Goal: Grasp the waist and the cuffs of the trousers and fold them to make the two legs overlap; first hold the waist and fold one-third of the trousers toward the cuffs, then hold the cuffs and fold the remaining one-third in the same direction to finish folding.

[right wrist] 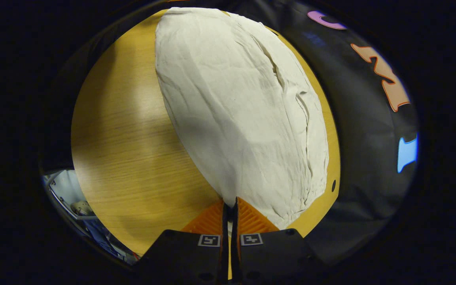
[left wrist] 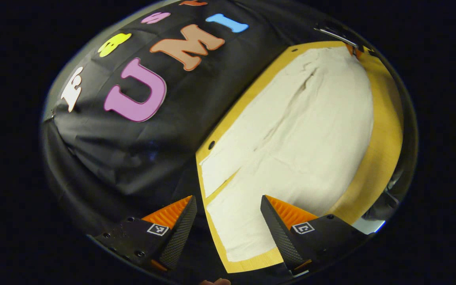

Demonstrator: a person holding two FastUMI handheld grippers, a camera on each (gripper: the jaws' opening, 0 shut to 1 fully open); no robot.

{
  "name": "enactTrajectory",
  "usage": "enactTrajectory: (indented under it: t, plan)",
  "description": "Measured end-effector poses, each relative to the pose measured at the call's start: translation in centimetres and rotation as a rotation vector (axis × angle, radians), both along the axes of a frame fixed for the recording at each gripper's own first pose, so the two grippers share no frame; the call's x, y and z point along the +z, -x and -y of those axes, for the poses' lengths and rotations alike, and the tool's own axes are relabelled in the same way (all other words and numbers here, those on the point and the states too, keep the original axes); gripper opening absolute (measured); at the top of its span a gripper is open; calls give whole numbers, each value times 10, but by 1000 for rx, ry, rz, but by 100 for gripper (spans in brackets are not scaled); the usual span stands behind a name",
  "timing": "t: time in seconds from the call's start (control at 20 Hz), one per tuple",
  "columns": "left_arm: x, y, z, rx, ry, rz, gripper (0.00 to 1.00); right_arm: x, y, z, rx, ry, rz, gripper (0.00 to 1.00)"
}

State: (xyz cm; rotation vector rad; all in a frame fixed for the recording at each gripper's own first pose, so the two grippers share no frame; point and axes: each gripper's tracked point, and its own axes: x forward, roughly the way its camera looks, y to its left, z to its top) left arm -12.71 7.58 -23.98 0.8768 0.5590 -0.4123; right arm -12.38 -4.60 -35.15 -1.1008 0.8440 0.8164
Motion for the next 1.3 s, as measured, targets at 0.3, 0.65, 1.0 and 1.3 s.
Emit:
enactTrajectory:
  t: [0.3,0.65,1.0,1.3]
  plan:
    - [-68,59,-43,-224,-215,-273,97,0,-1,0,-16,-1,7,4]
    - [-97,47,-59,-307,-335,-375,93,-1,-2,0,-35,0,14,4]
    - [-123,31,-62,-239,-350,-498,19,-2,-4,-1,-40,-5,14,4]
    - [-122,35,-62,-159,-300,-571,0,2,-11,1,-71,-37,19,4]
